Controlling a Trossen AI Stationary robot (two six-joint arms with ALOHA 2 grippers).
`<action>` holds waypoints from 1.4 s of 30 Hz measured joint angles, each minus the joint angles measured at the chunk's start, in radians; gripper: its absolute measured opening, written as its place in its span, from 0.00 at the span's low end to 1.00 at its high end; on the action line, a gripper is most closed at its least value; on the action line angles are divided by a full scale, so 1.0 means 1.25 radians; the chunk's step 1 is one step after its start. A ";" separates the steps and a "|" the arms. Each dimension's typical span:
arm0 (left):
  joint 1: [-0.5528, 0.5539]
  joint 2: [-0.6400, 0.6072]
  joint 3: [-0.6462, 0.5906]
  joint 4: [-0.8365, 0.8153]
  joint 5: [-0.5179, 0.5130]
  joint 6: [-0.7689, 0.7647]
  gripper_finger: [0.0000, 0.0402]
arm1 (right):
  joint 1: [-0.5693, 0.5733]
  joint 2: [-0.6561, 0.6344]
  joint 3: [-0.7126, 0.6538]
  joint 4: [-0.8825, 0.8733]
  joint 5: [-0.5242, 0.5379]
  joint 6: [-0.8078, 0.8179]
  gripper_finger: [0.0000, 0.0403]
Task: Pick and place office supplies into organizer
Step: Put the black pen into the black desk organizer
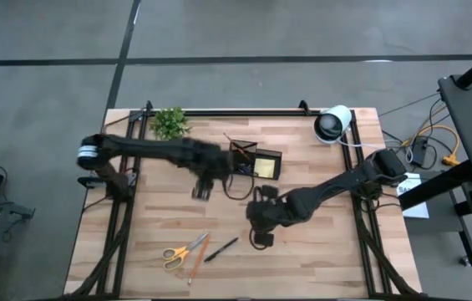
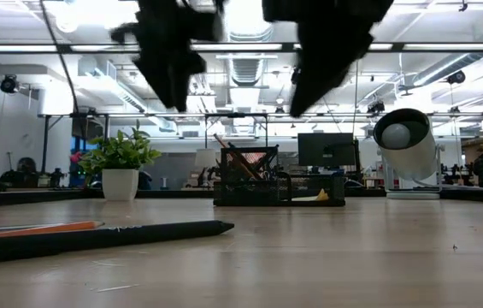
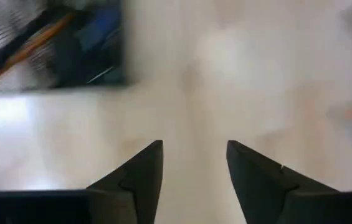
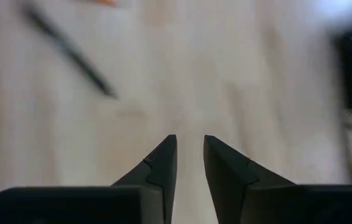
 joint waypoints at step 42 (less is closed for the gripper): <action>-0.564 -0.010 -0.434 0.775 -0.122 -0.990 0.00 | -0.005 0.257 0.070 0.260 -0.172 -0.492 0.16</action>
